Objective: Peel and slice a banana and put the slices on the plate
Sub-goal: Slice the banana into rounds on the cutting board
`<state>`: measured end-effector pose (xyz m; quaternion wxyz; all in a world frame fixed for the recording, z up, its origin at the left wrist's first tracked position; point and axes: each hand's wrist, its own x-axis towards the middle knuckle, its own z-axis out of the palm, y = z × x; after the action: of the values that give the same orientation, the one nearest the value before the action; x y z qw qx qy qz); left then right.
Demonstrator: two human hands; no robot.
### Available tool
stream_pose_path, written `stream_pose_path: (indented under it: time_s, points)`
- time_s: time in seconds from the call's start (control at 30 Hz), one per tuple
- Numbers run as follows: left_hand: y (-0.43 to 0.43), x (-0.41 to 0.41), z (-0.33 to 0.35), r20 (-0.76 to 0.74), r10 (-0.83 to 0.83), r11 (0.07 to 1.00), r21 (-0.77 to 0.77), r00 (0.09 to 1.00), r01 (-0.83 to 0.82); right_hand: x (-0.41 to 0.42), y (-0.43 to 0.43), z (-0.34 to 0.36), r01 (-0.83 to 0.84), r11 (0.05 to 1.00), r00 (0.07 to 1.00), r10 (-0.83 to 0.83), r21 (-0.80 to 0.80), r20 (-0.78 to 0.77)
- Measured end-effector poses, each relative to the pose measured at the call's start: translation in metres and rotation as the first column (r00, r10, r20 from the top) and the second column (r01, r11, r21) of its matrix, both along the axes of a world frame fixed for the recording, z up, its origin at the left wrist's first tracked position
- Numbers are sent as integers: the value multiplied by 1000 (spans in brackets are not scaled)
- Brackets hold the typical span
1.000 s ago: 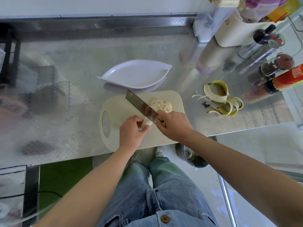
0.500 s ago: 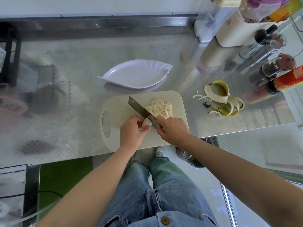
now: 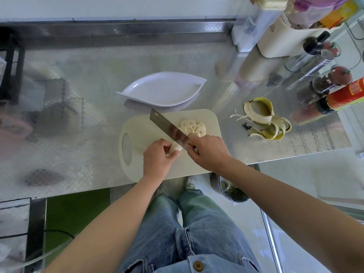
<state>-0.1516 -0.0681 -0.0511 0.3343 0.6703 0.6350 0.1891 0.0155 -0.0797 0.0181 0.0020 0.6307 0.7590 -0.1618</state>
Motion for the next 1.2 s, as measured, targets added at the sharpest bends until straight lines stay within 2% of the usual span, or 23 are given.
stream_pose_path:
  time_s: [0.67,0.97,1.2]
  points:
    - [1,-1,4,28,28,999,-45,999,-27,-8,-2,-30,11,995,1000,-8,-101,27]
    - [1,0,5,-10,0,1000,-14,1000,0,-3,0,-9,34,999,999,-34,-3,-32]
    - [1,-1,5,-5,5,1000,-14,1000,-5,-5,0,-7,-10,999,1000,10,-38,11]
